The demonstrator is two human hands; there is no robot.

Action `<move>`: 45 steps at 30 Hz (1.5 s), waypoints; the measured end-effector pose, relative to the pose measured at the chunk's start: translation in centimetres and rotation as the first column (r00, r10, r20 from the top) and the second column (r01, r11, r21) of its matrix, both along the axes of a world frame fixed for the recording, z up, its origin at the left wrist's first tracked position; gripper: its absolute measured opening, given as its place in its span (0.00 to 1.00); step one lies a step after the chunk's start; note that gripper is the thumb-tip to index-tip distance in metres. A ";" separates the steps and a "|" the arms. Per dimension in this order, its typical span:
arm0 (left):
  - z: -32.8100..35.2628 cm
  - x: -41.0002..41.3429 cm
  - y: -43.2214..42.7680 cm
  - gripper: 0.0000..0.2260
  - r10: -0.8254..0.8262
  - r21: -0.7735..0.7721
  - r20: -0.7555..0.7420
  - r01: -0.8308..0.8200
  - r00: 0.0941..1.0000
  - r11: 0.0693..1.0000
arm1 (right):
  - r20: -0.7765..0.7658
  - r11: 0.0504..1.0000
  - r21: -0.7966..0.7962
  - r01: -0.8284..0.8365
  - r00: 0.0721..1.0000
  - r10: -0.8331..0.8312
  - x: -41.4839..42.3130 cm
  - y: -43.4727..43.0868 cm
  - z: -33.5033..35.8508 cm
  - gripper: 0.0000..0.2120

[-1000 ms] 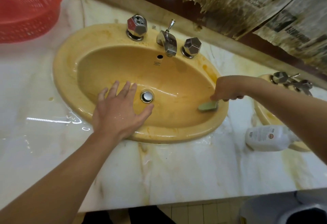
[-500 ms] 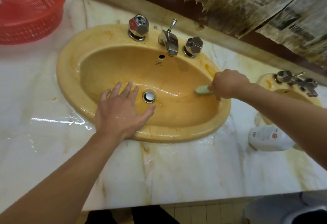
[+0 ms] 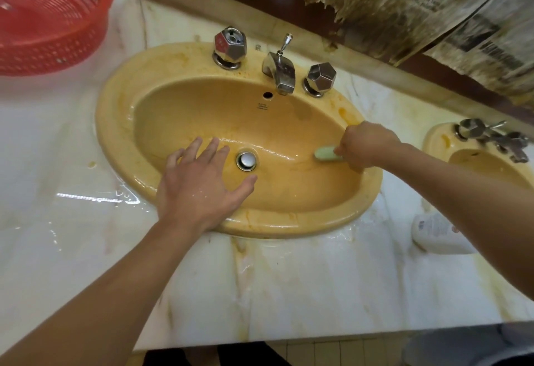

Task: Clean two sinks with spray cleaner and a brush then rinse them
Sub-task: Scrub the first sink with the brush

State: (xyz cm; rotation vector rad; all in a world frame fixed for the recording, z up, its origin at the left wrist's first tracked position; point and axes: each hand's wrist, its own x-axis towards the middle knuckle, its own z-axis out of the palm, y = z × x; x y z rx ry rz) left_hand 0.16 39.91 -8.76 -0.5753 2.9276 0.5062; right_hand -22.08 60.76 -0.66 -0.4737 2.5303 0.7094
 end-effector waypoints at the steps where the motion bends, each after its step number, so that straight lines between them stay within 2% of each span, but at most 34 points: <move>1: -0.1 0.0 0.0 0.40 0.002 -0.005 -0.001 -0.002 1.000 1.000 | 0.095 0.999 0.033 0.036 0.995 -0.039 -0.1 0.0 -0.2 0.20; 2: -0.1 0.0 0.0 0.41 0.003 -0.007 0.000 -0.003 1.000 1.000 | 0.166 0.996 0.057 0.063 0.983 -0.072 -0.2 0.1 -0.5 0.22; 3: -0.1 0.0 0.0 0.42 0.003 -0.007 0.001 -0.003 1.000 1.000 | 0.173 0.996 0.059 0.063 0.982 -0.073 -0.3 0.2 -0.8 0.23; 5: 0.0 0.0 0.0 0.43 0.004 -0.006 -0.004 -0.004 1.000 1.000 | 0.024 1.000 -0.020 -0.002 1.000 0.002 -0.4 0.3 -0.8 0.21; 6: 0.0 0.0 0.0 0.42 0.005 -0.006 -0.006 -0.005 1.000 1.000 | 0.006 0.999 -0.038 -0.020 1.000 0.020 -0.4 0.2 -0.8 0.20; 9: 0.0 0.0 0.0 0.42 0.007 -0.015 -0.006 -0.007 1.000 1.000 | 0.176 0.999 0.043 0.000 0.984 -0.008 -0.3 -0.3 -1.4 0.23; 12: 0.0 0.0 0.0 0.42 0.015 -0.002 -0.010 -0.015 1.000 1.000 | 0.033 0.999 -0.028 -0.044 0.998 0.045 -0.4 -0.5 -1.7 0.19; 15: 0.0 0.0 0.0 0.42 0.013 -0.013 -0.004 -0.013 1.000 1.000 | 0.214 1.000 0.032 0.002 0.977 -0.009 -0.9 -0.9 -2.1 0.20; 16: 0.0 0.0 0.0 0.42 0.013 -0.010 -0.002 -0.013 1.000 1.000 | 0.214 1.000 0.030 -0.010 0.977 0.003 -0.8 -1.0 -2.3 0.19; 18: 0.1 0.0 0.1 0.42 0.017 -0.002 -0.006 -0.017 1.000 1.000 | 0.048 0.994 -0.066 -0.087 0.995 0.091 -0.9 -0.8 -2.9 0.17; 19: 0.1 0.0 0.1 0.42 0.019 0.002 -0.010 -0.019 1.000 1.000 | 0.030 0.990 -0.094 -0.100 0.994 0.103 -1.0 -0.8 -3.2 0.17; 22: 0.2 0.0 0.1 0.42 0.022 0.009 -0.014 -0.022 1.000 1.000 | 0.279 1.000 -0.029 -0.007 0.960 0.015 -1.1 -1.3 -4.4 0.21; 25: 0.2 0.1 0.0 0.41 0.024 0.008 -0.014 -0.024 1.000 1.000 | 0.123 0.987 -0.144 -0.066 0.989 0.084 -1.3 -1.4 -4.9 0.19; 26: 0.2 0.1 0.1 0.41 0.026 0.009 -0.015 -0.025 1.000 1.000 | 0.164 0.988 -0.151 -0.032 0.985 0.057 -1.3 -1.4 -5.1 0.20; 28: 0.2 0.1 0.1 0.41 0.028 0.007 -0.017 -0.028 0.999 1.000 | 0.368 0.981 -0.084 0.177 0.920 -0.135 -1.1 -1.5 -5.3 0.22; 29: 0.2 0.0 0.1 0.41 0.025 0.006 -0.015 -0.025 1.000 1.000 | 0.403 0.965 -0.086 0.247 0.894 -0.193 -0.9 -1.5 -5.4 0.22; 32: 0.3 0.0 0.1 0.41 0.023 0.012 -0.006 -0.023 1.000 1.000 | 0.155 0.955 -0.278 0.107 0.986 -0.065 -1.0 -1.7 -6.5 0.20; 33: 0.3 0.1 0.1 0.41 0.026 0.009 -0.012 -0.026 1.000 1.000 | 0.218 0.950 -0.275 0.151 0.972 -0.091 -0.7 -1.9 -6.7 0.21; 35: 0.2 0.1 0.1 0.41 0.027 0.010 -0.022 -0.027 0.999 1.000 | 0.483 0.943 -0.108 0.316 0.845 -0.228 0.4 -2.6 -6.8 0.23; 36: 0.2 0.0 0.0 0.41 0.024 0.012 -0.018 -0.024 1.000 1.000 | 0.493 0.960 -0.062 0.272 0.845 -0.208 0.5 -2.8 -6.7 0.24; 37: 0.2 -0.1 -0.1 0.41 0.017 0.012 -0.011 -0.017 1.000 1.000 | 0.439 0.981 -0.070 0.179 0.889 -0.131 0.3 -3.0 -6.4 0.24; 39: 0.3 0.2 0.0 0.41 -0.018 -0.010 0.021 0.018 1.000 1.000 | 0.247 0.995 -0.096 -0.039 0.967 0.062 -0.6 -2.7 -5.0 0.25; 41: 0.6 0.2 0.5 0.39 -0.043 -0.004 0.032 0.043 0.999 0.999 | 0.211 0.993 -0.042 -0.107 0.971 0.114 -1.6 -1.6 -2.1 0.26; 43: 1.4 -0.3 1.7 0.37 -0.003 0.070 -0.008 0.003 1.000 0.998 | 0.201 0.979 0.083 -0.185 0.965 0.165 -2.1 0.1 0.9 0.24; 45: 1.9 -1.1 3.4 0.35 0.027 0.142 -0.036 -0.022 0.999 0.990 | 0.115 0.961 0.157 -0.228 0.971 0.211 -1.9 1.9 2.7 0.20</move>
